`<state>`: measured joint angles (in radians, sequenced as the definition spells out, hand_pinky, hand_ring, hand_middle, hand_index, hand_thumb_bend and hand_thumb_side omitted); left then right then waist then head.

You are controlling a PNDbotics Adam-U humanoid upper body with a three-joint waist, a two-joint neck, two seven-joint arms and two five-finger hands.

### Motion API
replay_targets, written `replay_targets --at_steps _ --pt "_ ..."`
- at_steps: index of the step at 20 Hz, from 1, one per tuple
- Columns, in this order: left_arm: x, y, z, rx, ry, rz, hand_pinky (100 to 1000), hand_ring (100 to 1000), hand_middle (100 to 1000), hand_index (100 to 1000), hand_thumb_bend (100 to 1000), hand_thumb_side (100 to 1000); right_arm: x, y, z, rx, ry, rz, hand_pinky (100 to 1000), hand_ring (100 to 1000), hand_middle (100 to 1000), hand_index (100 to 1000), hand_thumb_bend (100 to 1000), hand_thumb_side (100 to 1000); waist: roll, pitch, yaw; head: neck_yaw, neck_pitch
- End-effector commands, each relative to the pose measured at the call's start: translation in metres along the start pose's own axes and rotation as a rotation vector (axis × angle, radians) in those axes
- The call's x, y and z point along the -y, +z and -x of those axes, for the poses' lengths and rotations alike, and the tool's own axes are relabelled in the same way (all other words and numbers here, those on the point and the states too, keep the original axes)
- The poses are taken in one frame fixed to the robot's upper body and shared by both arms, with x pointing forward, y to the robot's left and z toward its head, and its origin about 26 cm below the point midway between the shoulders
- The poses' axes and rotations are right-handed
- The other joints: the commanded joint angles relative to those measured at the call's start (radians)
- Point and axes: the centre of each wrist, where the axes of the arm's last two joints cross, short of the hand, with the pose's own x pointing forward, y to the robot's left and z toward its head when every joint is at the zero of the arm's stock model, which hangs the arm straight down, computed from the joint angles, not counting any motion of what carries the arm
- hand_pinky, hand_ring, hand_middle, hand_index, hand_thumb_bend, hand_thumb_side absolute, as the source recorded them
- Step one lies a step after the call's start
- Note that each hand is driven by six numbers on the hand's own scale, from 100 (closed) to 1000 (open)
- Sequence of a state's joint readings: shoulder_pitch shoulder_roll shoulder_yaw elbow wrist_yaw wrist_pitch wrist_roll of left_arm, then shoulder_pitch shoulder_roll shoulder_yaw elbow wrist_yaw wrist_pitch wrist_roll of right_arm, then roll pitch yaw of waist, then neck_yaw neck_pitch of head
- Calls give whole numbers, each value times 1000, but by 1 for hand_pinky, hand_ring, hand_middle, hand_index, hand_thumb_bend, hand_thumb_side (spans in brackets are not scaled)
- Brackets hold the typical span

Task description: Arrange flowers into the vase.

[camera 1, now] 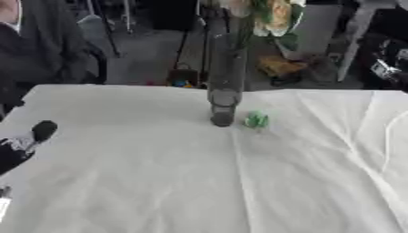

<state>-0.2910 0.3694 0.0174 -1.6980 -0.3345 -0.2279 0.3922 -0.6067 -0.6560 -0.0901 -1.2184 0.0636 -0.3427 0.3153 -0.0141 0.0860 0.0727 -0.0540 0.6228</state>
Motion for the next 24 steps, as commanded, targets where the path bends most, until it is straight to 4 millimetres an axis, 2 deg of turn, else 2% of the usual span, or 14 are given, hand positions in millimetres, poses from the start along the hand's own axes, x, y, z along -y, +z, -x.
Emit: replay_targets --at_steps 1,11,24 --pt "-7 -7 -3 17 -4 3 730 606 626 473 1000 651 20 0 -13 33 20 42 940 1000 924 1000 191 769 2 -9 2 7 -4" --pt "-8 -8 -4 16 -10 -7 729 603 625 470 1000 663 16 7 -16 39 -19 78 930 1000 919 1000 178 771 3 2 -5 12 6" --pt "-6 -5 -3 14 -6 -16 725 598 621 468 1000 681 12 13 -15 37 -45 105 922 1000 911 1000 142 766 -2 2 -20 11 0"
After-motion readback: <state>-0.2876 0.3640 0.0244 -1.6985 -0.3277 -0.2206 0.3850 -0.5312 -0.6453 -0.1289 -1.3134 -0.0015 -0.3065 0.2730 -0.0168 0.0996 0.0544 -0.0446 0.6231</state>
